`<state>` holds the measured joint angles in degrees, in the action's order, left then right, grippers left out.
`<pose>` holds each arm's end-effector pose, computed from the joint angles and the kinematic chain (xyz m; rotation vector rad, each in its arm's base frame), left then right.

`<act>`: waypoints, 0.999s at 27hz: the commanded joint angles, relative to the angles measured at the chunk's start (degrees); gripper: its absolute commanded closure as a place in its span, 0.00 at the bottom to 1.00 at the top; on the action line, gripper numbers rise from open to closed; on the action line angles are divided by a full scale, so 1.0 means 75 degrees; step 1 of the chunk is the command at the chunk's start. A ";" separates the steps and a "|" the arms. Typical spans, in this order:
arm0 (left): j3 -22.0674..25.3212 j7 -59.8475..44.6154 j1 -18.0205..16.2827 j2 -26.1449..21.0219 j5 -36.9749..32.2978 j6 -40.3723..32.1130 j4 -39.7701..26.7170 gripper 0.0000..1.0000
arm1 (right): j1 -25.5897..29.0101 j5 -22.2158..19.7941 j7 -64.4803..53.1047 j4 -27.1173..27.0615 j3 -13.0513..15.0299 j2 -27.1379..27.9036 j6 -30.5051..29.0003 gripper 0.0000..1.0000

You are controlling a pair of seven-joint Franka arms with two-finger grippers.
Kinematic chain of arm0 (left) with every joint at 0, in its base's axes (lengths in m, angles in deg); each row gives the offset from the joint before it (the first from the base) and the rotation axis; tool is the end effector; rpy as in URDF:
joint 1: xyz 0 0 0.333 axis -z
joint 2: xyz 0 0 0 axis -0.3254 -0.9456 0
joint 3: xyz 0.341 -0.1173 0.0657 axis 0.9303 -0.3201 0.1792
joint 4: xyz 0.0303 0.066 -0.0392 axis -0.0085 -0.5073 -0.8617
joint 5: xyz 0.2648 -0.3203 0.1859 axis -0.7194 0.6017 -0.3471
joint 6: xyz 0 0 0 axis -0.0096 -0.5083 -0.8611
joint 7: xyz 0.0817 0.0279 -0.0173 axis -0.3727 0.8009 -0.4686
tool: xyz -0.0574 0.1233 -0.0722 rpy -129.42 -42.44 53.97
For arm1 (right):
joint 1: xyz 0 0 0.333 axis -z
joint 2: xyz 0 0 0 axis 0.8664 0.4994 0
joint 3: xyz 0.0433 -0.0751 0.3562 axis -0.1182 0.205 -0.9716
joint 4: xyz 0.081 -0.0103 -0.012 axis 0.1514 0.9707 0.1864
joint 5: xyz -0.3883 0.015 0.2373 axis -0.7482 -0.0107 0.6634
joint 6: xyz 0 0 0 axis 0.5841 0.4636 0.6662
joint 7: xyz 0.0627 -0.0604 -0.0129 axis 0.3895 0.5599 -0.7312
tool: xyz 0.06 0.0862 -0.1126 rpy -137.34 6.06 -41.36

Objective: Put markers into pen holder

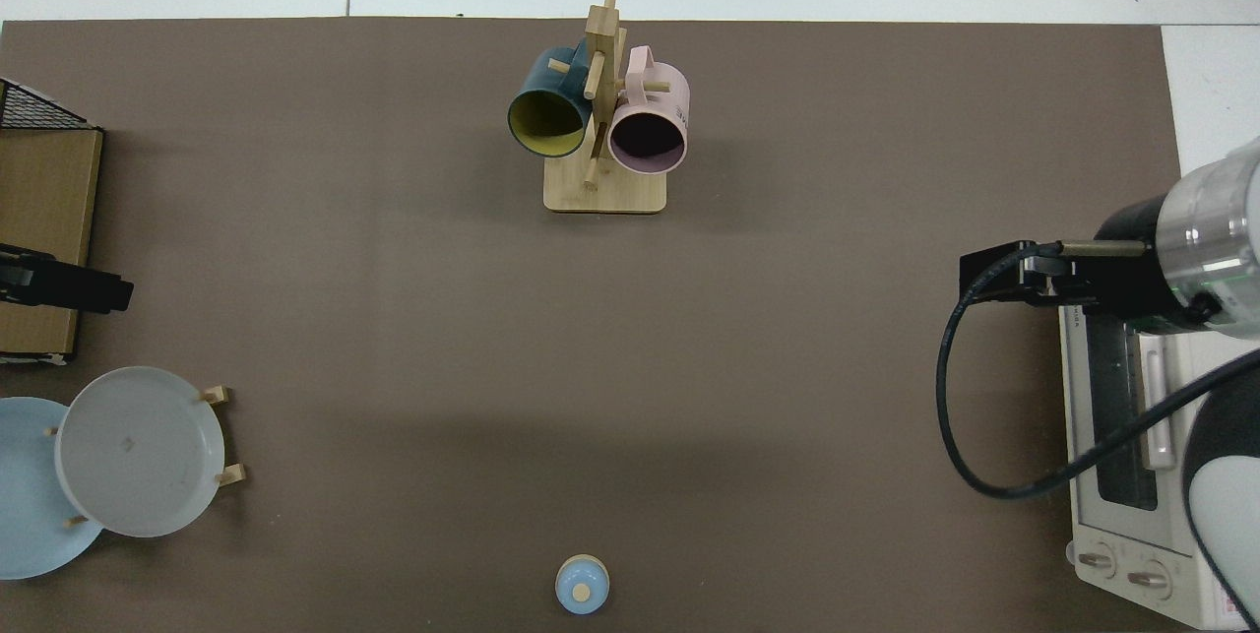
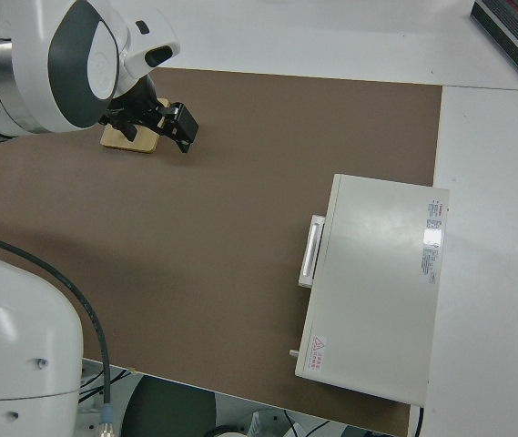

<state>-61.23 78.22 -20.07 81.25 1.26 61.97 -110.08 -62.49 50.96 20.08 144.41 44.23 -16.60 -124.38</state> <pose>0.6015 0.0068 0.6612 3.0931 -0.3964 0.0070 0.5819 0.1140 0.6676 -3.1004 0.1681 0.0021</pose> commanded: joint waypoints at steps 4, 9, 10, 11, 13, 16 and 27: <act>0.0233 -0.0041 0.0180 0.0107 0.0043 0.0239 -0.0027 0.00 | 0.0116 0.0058 -0.0230 0.0208 -0.0046 -0.0162 -0.0198 0.00; 0.0233 -0.0076 0.0180 0.0107 0.0043 0.0239 -0.0027 0.00 | 0.0116 0.0058 -0.0230 0.0220 -0.0046 -0.0162 -0.0198 0.00; 0.0233 -0.0076 0.0180 0.0118 0.0043 0.0239 -0.0027 0.00 | 0.0116 0.0058 -0.0230 0.0208 -0.0046 -0.0162 -0.0198 0.00; 0.0233 -0.0065 0.0180 0.0107 0.0031 0.0239 -0.0027 0.00 | 0.0116 0.0058 -0.0230 0.0208 -0.0046 -0.0162 -0.0198 0.00; 0.0244 -0.0064 0.0180 0.0107 -0.0004 0.0227 -0.0027 0.00 | 0.0116 0.0058 -0.0230 0.0220 -0.0046 -0.0162 -0.0198 0.00; 0.0221 -0.0088 0.0180 0.0119 -0.0156 0.0192 -0.0027 0.00 | 0.0116 0.0058 -0.0230 0.0208 -0.0046 -0.0162 -0.0198 0.00; 0.0162 -0.0158 0.0204 0.0119 -0.0824 0.0216 -0.0027 0.00 | 0.0116 0.0058 -0.0230 0.0220 -0.0046 -0.0162 -0.0198 0.00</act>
<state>-60.77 78.15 -19.92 81.40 -3.47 62.98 -109.87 -62.49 50.96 20.08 144.41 44.23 -16.60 -124.38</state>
